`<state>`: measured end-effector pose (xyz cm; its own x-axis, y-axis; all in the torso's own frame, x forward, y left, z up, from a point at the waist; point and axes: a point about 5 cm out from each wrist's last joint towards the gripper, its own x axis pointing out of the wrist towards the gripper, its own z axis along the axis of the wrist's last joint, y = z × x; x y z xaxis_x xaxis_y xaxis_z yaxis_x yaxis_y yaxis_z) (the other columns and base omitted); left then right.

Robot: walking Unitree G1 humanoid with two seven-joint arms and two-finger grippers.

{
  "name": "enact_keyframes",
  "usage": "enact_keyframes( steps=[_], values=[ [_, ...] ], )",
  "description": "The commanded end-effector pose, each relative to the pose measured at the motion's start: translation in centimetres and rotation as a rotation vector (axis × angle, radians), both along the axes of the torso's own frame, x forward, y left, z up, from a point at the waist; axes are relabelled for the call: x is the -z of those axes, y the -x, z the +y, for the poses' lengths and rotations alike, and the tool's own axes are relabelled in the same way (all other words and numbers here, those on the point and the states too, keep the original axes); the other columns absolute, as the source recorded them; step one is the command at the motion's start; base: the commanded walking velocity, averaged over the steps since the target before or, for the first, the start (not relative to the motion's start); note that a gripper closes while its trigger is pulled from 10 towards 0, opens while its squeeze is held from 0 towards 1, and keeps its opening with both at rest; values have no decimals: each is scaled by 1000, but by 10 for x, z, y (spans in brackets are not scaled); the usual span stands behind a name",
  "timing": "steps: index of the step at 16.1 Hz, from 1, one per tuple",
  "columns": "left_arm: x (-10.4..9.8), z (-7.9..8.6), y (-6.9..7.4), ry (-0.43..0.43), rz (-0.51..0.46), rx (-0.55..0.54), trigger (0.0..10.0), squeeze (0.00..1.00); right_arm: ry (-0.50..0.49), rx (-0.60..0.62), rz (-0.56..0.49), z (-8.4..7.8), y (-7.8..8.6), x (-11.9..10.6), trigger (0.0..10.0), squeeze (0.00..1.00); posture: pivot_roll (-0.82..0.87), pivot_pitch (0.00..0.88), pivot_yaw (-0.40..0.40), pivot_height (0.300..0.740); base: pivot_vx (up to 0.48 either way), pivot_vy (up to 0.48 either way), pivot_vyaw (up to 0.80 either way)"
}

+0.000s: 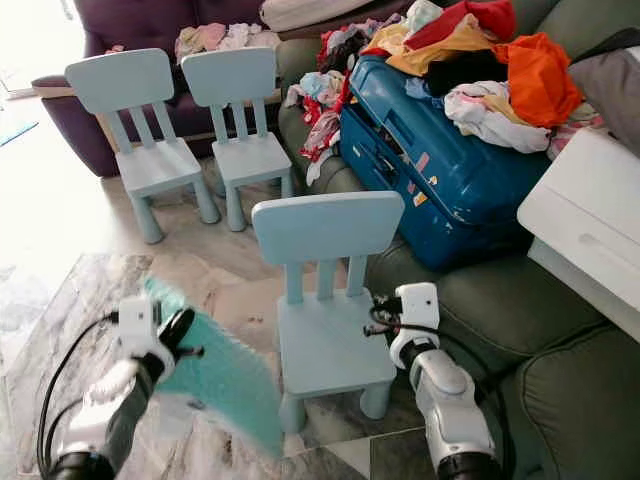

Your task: Move the pillow to the sofa

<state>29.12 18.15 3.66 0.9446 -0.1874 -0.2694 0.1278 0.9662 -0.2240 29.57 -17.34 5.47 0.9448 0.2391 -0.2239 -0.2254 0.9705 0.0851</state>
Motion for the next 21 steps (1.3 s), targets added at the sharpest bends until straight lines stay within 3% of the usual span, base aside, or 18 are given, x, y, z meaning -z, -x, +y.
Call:
enact_keyframes(
  steps=[1,4,6,10,13,16,17,20,21],
  values=[
    [-32,-7,-18,29,-111,54,10000,0,-22,17,14,-6,-3,-1,10000,0,-126,63,-21,740,0,0,0],
    [-122,-36,-47,155,-338,276,10000,0,-183,39,85,0,-14,-2,10000,0,-96,80,-11,740,0,0,0],
    [-145,-49,-48,199,-360,408,10000,0,-272,43,94,8,-22,-7,10000,0,-90,86,-2,740,0,0,0],
    [-142,-52,-48,206,-290,470,10000,0,-395,57,80,19,-30,-19,10000,0,-90,106,24,740,0,0,0],
    [-142,-55,-39,250,-256,506,10000,0,-438,127,90,10,-29,-17,10000,0,-86,115,33,740,0,0,0],
    [-155,-61,-37,304,-268,552,10000,0,-396,161,118,3,-25,-5,10000,0,-73,122,38,740,0,0,0],
    [-176,-70,-35,326,-306,615,10000,0,-383,170,210,-5,-17,18,10000,0,-63,125,42,740,0,0,0],
    [-184,-71,-34,339,-313,634,10000,0,-439,175,322,-8,-9,36,10000,0,-19,136,73,740,0,0,0],
    [-184,-70,-35,335,-311,635,10000,0,-444,165,330,-7,-9,38,10000,86,-14,137,80,740,0,0,0]
  ],
)
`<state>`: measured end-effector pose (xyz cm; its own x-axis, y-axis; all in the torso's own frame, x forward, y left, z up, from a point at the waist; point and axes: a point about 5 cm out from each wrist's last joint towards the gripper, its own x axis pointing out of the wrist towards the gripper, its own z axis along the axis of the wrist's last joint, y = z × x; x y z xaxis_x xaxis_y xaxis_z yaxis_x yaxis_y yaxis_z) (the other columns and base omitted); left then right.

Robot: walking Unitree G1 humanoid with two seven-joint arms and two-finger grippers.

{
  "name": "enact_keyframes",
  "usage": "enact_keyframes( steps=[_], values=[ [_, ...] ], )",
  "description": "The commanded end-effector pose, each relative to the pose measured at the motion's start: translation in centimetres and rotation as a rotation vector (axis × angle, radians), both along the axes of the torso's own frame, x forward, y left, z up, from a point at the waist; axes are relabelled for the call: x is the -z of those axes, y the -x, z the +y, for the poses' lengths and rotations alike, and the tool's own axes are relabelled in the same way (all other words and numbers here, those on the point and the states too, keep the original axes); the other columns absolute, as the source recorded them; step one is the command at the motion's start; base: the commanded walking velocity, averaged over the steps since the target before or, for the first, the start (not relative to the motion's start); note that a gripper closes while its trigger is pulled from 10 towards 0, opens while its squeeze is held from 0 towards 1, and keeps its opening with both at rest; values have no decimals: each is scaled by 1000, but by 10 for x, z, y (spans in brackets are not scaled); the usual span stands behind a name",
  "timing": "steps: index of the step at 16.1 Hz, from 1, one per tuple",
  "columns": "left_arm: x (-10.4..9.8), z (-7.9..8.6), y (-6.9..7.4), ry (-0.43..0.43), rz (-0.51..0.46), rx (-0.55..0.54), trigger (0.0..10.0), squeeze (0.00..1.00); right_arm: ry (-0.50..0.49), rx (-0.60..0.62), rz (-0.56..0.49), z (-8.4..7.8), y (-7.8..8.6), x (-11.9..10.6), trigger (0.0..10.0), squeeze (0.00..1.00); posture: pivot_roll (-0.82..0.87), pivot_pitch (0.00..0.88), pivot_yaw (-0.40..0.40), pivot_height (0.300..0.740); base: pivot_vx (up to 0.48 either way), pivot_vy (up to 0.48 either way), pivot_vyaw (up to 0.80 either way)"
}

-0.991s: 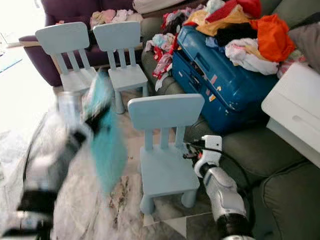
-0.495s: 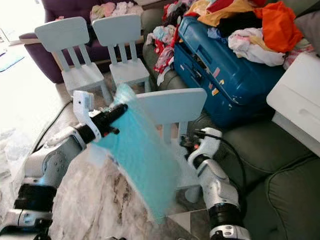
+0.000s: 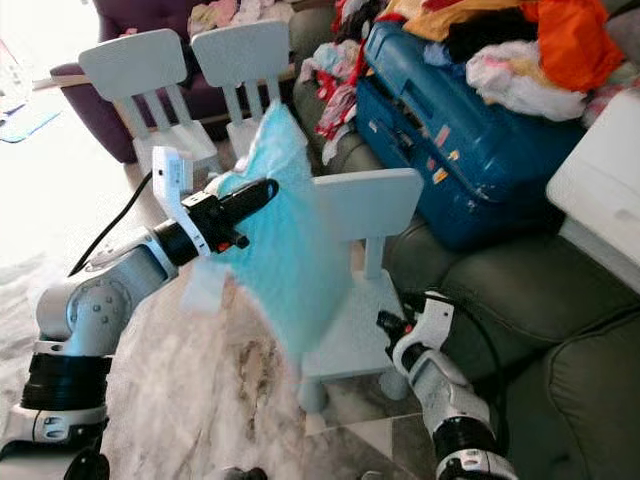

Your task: Move the pillow to the sofa

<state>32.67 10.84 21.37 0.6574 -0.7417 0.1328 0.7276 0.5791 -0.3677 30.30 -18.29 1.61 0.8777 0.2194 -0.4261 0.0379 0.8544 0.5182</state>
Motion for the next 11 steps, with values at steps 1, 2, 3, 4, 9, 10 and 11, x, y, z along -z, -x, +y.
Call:
enact_keyframes(
  steps=[1,2,3,4,9,10,11],
  values=[
    [-8,3,1,6,-25,4,10000,0,-25,-9,4,3,-1,1,10000,1000,-9,141,88,740,0,0,0],
    [-9,3,1,-1,-22,15,10000,0,-32,11,7,3,0,3,10000,1000,-4,144,100,740,0,0,0],
    [-11,3,3,-3,-15,27,10000,0,-65,17,-7,5,2,4,10000,1000,-3,152,118,740,0,0,0],
    [-10,2,3,-7,-12,32,10000,0,-117,6,-27,8,3,3,10000,1000,-4,155,125,740,0,0,0],
    [-19,-5,2,-5,-13,53,10000,0,-251,-50,-46,14,11,9,10000,1000,4,168,145,740,0,0,0],
    [-19,-3,1,-8,-12,45,10000,0,-258,-60,-44,15,13,12,10000,1000,7,168,145,740,0,0,0],
    [-19,-2,1,-9,-10,43,10000,0,-259,-68,-47,16,14,12,10000,1000,7,168,145,740,0,0,0]
  ],
)
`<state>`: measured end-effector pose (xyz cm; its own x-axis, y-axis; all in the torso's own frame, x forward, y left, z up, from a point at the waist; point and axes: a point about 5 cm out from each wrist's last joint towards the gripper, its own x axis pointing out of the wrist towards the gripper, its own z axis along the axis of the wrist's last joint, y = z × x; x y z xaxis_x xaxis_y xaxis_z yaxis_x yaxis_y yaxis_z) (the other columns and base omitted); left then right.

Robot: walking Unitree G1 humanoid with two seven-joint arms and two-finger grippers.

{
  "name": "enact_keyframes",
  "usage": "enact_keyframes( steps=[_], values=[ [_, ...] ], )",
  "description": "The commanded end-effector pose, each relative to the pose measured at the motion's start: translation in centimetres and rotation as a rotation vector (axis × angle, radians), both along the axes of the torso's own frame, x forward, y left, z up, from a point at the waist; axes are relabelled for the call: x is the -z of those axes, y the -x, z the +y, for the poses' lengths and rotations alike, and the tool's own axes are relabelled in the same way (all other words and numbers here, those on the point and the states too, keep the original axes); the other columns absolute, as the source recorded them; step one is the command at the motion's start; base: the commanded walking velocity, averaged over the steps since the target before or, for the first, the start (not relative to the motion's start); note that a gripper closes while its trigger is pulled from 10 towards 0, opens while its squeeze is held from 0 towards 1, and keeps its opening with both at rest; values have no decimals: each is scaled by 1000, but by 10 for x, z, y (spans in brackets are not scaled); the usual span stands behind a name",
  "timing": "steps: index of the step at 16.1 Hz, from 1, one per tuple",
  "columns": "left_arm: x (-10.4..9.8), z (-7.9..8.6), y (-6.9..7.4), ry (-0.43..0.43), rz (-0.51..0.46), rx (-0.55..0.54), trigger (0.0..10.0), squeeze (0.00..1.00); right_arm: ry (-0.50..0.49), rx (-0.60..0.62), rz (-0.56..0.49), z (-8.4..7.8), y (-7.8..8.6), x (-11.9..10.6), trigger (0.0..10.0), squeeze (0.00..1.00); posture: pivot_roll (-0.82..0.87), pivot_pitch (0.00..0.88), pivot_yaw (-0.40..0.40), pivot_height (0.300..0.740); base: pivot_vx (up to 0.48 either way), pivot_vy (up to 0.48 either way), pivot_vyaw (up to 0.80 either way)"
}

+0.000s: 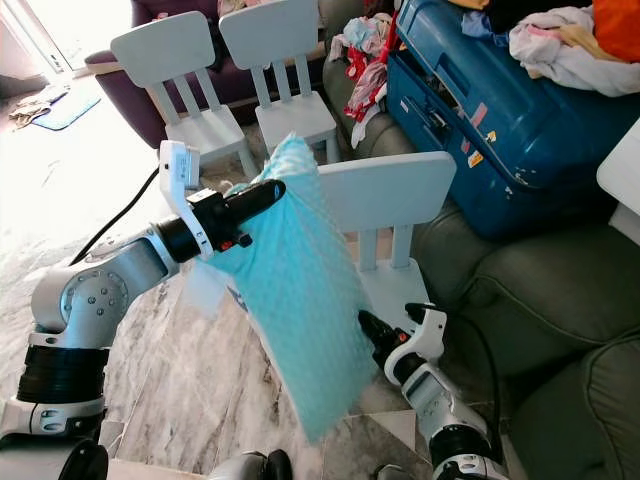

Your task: Move the pillow to the sofa

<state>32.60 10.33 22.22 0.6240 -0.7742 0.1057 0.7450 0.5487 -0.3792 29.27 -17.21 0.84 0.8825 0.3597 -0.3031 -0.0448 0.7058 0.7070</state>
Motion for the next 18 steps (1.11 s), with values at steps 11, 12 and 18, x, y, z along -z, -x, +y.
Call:
enact_keyframes(
  steps=[11,12,18],
  values=[
    [-19,12,-5,46,-43,-66,10000,0,-37,-173,6,8,19,14,10000,1000,4,164,130,740,0,0,0],
    [-24,14,-6,59,-47,-74,10000,0,-34,-161,0,5,19,14,10000,1000,9,165,136,740,0,0,0],
    [-45,17,-4,84,-75,-80,10000,0,-112,-113,-80,23,-11,-10,10000,1000,61,161,159,740,0,0,0]
  ],
)
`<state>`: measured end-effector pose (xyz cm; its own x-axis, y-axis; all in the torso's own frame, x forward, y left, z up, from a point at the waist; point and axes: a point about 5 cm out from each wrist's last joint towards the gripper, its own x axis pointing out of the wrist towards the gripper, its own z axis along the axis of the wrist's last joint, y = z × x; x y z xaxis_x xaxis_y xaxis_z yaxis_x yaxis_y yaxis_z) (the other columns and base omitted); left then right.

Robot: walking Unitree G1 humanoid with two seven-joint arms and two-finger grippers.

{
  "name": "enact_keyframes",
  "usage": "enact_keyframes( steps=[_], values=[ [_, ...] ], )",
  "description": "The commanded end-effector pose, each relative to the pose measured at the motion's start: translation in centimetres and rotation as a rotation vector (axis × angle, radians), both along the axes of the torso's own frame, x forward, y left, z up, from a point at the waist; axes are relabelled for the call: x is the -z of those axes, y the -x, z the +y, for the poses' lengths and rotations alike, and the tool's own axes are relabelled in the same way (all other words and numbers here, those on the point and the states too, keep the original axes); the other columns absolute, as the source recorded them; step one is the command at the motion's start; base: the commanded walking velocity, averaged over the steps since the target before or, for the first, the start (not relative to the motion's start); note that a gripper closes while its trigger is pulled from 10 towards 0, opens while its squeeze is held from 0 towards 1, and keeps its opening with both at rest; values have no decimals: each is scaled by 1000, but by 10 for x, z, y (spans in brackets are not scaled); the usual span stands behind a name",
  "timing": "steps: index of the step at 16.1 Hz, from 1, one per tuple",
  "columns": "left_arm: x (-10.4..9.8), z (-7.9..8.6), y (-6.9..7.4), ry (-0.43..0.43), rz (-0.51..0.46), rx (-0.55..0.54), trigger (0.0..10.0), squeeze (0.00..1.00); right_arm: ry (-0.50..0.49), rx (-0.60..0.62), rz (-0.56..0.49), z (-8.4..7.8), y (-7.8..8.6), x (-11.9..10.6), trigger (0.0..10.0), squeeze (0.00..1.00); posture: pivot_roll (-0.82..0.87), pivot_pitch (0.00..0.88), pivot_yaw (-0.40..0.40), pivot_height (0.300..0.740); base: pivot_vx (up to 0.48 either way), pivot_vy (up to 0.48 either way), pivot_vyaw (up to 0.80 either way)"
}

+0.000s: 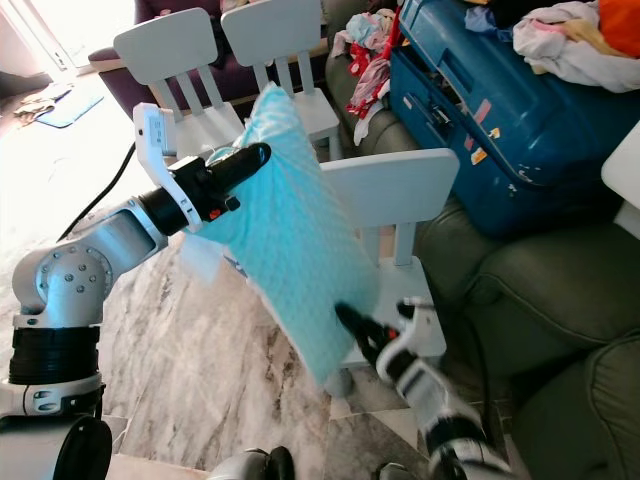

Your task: Move the pillow to the sofa

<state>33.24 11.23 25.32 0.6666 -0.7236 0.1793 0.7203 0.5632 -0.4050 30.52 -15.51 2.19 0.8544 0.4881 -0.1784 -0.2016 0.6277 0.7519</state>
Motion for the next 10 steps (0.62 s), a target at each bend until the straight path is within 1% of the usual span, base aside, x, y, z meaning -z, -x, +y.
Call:
enact_keyframes(
  steps=[1,2,3,5,6,9,10],
  values=[
    [-14,8,2,6,-50,-21,10000,0,-41,16,16,7,0,1,10000,1000,61,161,159,740,0,0,0],
    [-18,9,2,10,-51,-22,10000,0,-84,43,-12,15,-11,-9,10000,1000,70,159,168,740,0,0,0],
    [-19,9,2,9,-50,-22,10000,0,-120,63,-20,18,-15,-14,10000,1000,76,158,170,740,0,0,0],
    [-21,9,2,5,-51,-23,10000,0,-163,100,-32,24,-23,-21,10000,1000,87,155,172,740,0,0,0],
    [-23,10,2,2,-52,-25,10000,0,-189,120,-37,31,-29,-27,10000,0,97,153,173,740,0,0,0],
    [-25,11,2,0,-54,-28,10000,0,-199,78,-34,49,-31,-31,10000,0,107,151,170,740,0,0,0],
    [-26,11,3,-2,-58,-30,10000,0,-192,61,-21,58,-30,-31,10000,0,116,150,166,740,0,0,0]
  ],
)
